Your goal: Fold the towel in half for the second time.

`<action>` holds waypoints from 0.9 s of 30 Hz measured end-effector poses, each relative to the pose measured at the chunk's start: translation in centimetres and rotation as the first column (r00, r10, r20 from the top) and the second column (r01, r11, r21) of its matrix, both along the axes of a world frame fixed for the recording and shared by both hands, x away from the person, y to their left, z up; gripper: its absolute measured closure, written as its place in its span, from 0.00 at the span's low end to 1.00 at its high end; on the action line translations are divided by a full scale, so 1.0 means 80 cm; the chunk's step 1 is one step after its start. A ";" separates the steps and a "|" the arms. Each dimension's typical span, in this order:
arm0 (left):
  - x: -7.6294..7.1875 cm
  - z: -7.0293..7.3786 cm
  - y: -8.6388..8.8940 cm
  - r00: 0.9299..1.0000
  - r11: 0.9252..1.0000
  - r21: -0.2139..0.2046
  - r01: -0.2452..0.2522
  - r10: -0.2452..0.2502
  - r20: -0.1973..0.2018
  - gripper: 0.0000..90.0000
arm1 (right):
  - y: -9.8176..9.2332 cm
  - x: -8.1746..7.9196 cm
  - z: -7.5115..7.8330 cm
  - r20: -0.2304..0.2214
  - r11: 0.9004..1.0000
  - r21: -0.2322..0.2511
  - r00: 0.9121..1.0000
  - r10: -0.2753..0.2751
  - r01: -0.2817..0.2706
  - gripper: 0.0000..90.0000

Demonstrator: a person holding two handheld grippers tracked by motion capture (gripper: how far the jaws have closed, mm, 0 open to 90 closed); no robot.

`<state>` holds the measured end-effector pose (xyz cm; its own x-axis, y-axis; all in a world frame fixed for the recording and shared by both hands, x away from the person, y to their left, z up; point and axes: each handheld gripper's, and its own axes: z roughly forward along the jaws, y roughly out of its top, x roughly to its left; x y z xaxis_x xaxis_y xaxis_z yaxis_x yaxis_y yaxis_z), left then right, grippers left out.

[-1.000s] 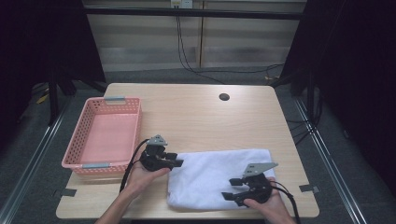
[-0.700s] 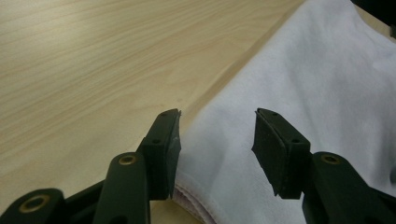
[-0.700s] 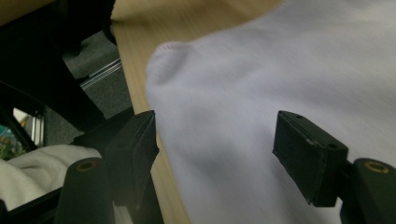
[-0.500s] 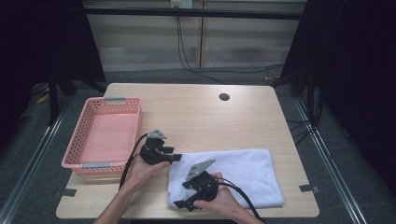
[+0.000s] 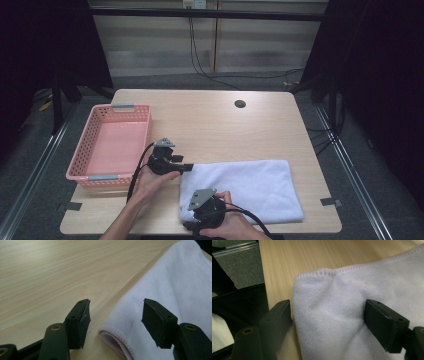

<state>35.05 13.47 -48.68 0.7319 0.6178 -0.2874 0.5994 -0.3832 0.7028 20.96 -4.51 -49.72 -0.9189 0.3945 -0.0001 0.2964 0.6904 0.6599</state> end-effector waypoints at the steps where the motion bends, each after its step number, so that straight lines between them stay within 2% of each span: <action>1: 0.000 -0.001 -0.001 1.000 1.000 0.009 -0.001 0.001 -0.002 0.42 | -0.001 0.000 0.000 0.000 1.000 -0.001 1.000 0.002 -0.002 0.28; 3: 0.000 -0.004 -0.003 1.000 0.999 0.039 -0.026 0.026 0.005 0.42 | -0.004 0.002 0.001 0.006 1.000 0.009 1.000 -0.013 0.013 0.36; 5: 0.003 -0.009 -0.004 1.000 0.999 0.043 -0.017 0.018 -0.017 0.42 | -0.008 0.004 0.002 0.018 1.000 0.012 1.000 -0.026 0.026 0.46; 6: 0.003 -0.012 -0.004 1.000 0.999 0.053 -0.010 0.011 -0.026 0.42 | -0.009 0.004 0.002 0.007 0.999 0.014 0.999 -0.039 0.039 0.49; 7: 0.002 -0.013 -0.005 1.000 0.998 0.065 -0.007 0.009 -0.028 0.41 | -0.010 0.006 0.002 0.026 0.999 0.012 0.999 -0.030 0.030 0.52; 8: 0.001 -0.014 -0.005 1.000 0.998 0.066 -0.006 0.008 -0.021 0.41 | -0.010 0.006 0.002 0.027 0.999 0.013 0.999 -0.037 0.037 0.54; 10: 0.002 -0.014 -0.005 1.000 0.998 0.060 -0.007 0.009 -0.026 0.40 | -0.011 0.007 0.003 0.024 0.997 0.016 0.997 -0.069 0.069 0.66; 12: 0.001 -0.014 -0.007 1.000 0.999 0.053 0.011 -0.010 -0.027 0.41 | -0.014 0.010 0.003 0.028 0.997 0.020 0.997 -0.071 0.070 0.70; 14: -0.006 -0.016 -0.013 0.998 0.997 0.050 0.057 -0.057 -0.012 0.57 | -0.015 0.011 0.003 0.017 0.996 0.030 0.996 -0.086 0.086 0.73; 16: -0.007 -0.015 -0.018 0.994 0.994 0.049 0.096 -0.094 -0.048 0.78 | -0.019 0.013 0.004 -0.014 0.993 0.051 0.995 -0.104 0.104 0.79; 18: -0.008 -0.013 -0.019 0.994 0.994 0.047 0.098 -0.096 -0.045 0.86 | -0.025 0.017 0.003 -0.057 0.989 0.087 0.992 -0.116 0.120 0.80; 19: -0.007 -0.013 -0.019 0.994 0.995 0.038 0.094 -0.092 -0.052 0.87 | -0.028 0.019 0.004 -0.086 0.987 0.103 0.990 -0.115 0.123 0.81; 22: -0.003 -0.008 -0.014 0.994 0.997 -0.033 0.075 -0.077 -0.081 0.89 | -0.031 0.022 0.008 -0.095 0.987 0.113 0.990 -0.106 0.117 0.82; 25: -0.005 0.004 -0.012 0.996 0.995 -0.073 0.068 -0.072 -0.058 0.89 | -0.036 0.024 0.022 -0.100 0.982 0.147 0.989 -0.106 0.120 0.83; 27: -0.005 0.015 -0.010 0.996 0.991 -0.115 0.063 -0.069 -0.048 0.89 | -0.040 0.023 0.031 -0.102 0.977 0.170 0.988 -0.113 0.129 0.83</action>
